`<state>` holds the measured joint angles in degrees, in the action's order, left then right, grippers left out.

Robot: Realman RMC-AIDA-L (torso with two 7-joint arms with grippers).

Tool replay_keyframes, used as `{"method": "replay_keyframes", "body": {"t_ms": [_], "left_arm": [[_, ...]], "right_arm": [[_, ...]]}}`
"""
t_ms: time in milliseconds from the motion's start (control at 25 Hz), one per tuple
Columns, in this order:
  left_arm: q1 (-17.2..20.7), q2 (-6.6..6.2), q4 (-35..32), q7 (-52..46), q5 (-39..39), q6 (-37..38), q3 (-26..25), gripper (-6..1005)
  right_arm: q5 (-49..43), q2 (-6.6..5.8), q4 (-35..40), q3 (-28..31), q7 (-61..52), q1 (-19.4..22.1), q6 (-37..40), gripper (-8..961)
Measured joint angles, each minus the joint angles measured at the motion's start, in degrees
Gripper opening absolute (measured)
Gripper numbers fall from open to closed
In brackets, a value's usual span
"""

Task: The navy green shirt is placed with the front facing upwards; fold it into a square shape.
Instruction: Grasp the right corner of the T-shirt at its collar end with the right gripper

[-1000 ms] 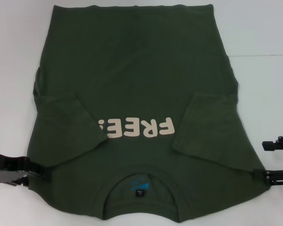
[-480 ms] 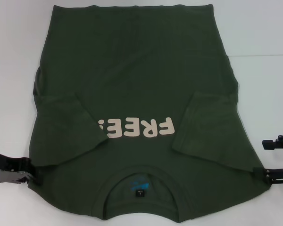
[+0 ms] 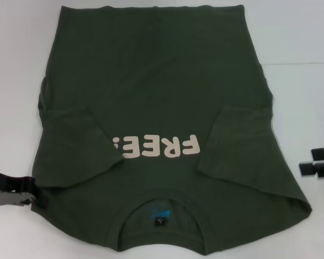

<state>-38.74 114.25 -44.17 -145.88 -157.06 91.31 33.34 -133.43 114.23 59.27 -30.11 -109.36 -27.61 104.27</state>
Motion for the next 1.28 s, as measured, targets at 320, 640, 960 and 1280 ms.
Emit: {"method": "replay_keyframes", "body": {"t_ms": [320, 640, 960, 1280], "left_arm": [[-0.3, -0.17, -0.1, 0.1, 0.4, 0.4, -0.2, 31], [-0.4, -0.31, -0.1, 0.4, 0.9, 0.8, -0.2, 31], [-0.5, -0.35, -0.1, 0.6, 0.9, 0.9, -0.2, 32], [-0.2, -0.30, -0.1, 0.6, 0.9, 0.5, -0.2, 32]], "right_arm": [[-6.8, -5.42, -4.3, -1.7, -33.3, -7.7, 6.7, 876], [-19.5, -5.53, -7.0, -3.6, -37.4, -9.1, 0.6, 859], [-21.7, -5.72, -12.3, -4.6, -36.8, -9.3, -3.7, 833], [-21.5, -4.07, -12.9, -6.1, -35.7, -9.9, -6.3, 809]]}}
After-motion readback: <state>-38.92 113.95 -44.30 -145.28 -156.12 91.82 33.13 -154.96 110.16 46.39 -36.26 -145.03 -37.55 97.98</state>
